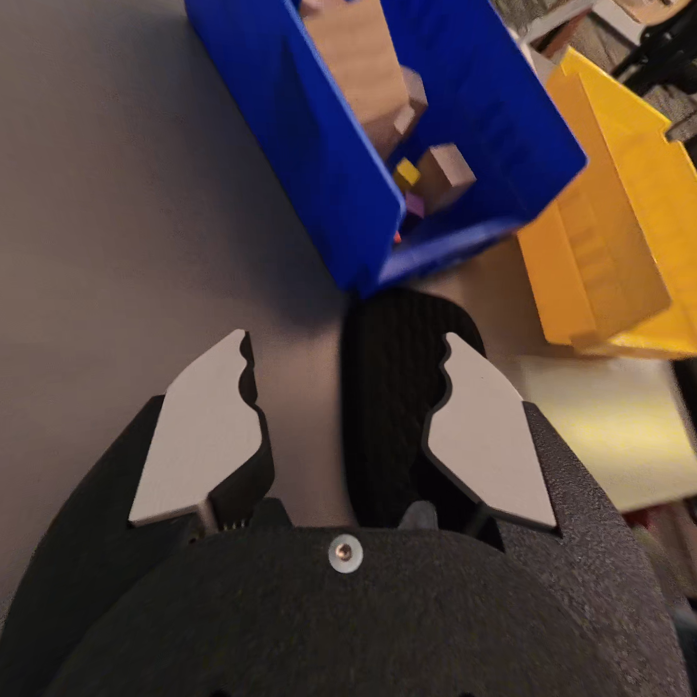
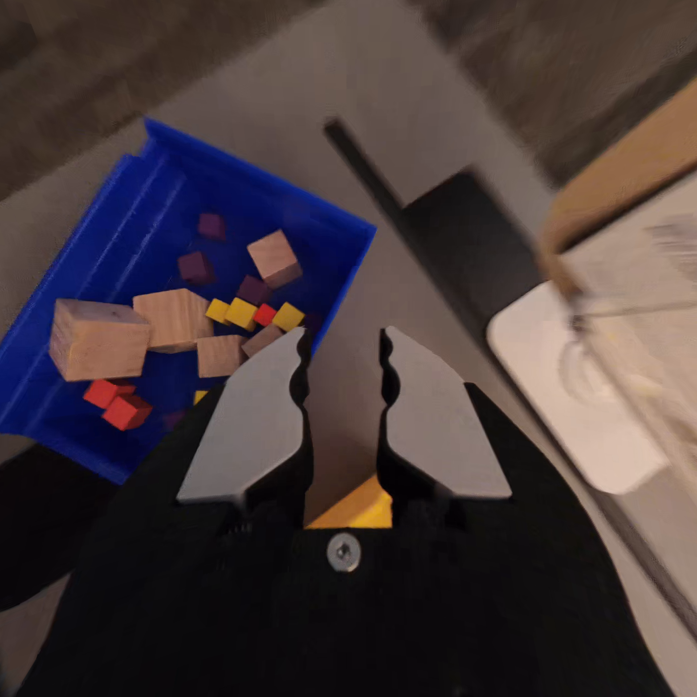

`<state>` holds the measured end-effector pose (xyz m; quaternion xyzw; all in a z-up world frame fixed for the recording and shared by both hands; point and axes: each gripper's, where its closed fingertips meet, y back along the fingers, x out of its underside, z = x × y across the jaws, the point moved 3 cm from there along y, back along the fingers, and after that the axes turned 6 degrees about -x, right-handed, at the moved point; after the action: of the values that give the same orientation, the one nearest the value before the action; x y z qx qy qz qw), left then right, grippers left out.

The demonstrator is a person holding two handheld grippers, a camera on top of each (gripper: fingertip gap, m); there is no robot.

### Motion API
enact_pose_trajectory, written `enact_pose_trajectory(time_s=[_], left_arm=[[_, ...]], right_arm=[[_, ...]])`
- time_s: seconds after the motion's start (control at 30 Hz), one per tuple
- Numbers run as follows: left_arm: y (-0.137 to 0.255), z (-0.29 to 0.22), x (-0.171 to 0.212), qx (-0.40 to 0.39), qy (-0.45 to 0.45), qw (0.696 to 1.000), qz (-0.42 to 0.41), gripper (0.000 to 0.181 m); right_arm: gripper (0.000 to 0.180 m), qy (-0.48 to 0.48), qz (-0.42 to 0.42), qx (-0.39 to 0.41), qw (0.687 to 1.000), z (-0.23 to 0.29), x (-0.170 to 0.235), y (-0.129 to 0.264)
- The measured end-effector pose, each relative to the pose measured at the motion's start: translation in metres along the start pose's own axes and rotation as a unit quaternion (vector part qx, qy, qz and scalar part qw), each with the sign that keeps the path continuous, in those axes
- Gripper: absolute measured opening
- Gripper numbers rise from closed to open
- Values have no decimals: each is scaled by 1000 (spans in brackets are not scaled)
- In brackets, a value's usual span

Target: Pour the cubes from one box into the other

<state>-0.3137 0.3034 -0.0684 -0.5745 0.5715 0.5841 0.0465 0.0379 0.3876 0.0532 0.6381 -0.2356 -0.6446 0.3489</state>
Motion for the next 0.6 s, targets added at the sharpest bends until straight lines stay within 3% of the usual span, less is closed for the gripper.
enact_pose_trajectory(time_s=[0.1,0.2,0.33,0.4,0.47,0.53,0.6], left_arm=[[-26,-3,-35,-13,-4,999,-33,94],[-50,-11,-62,-18,-6,999,-48,90],[-83,-18,-64,-69,-51,996,12,83],[-98,-18,-55,-96,-83,990,63,74],[-107,-22,-49,-94,-92,988,85,75],[-109,-22,-54,-83,-81,990,76,71],[-111,-16,-61,-58,-58,994,74,58]], right_arm=[[65,61,-90,142,984,-12,43,94],[97,31,-59,272,960,-48,127,158],[102,-152,28,183,971,-59,236,156],[93,-201,74,153,965,-58,273,144],[86,-206,139,178,952,-67,304,136],[65,-214,184,167,945,-69,323,125],[22,-243,219,102,939,-64,334,111]])
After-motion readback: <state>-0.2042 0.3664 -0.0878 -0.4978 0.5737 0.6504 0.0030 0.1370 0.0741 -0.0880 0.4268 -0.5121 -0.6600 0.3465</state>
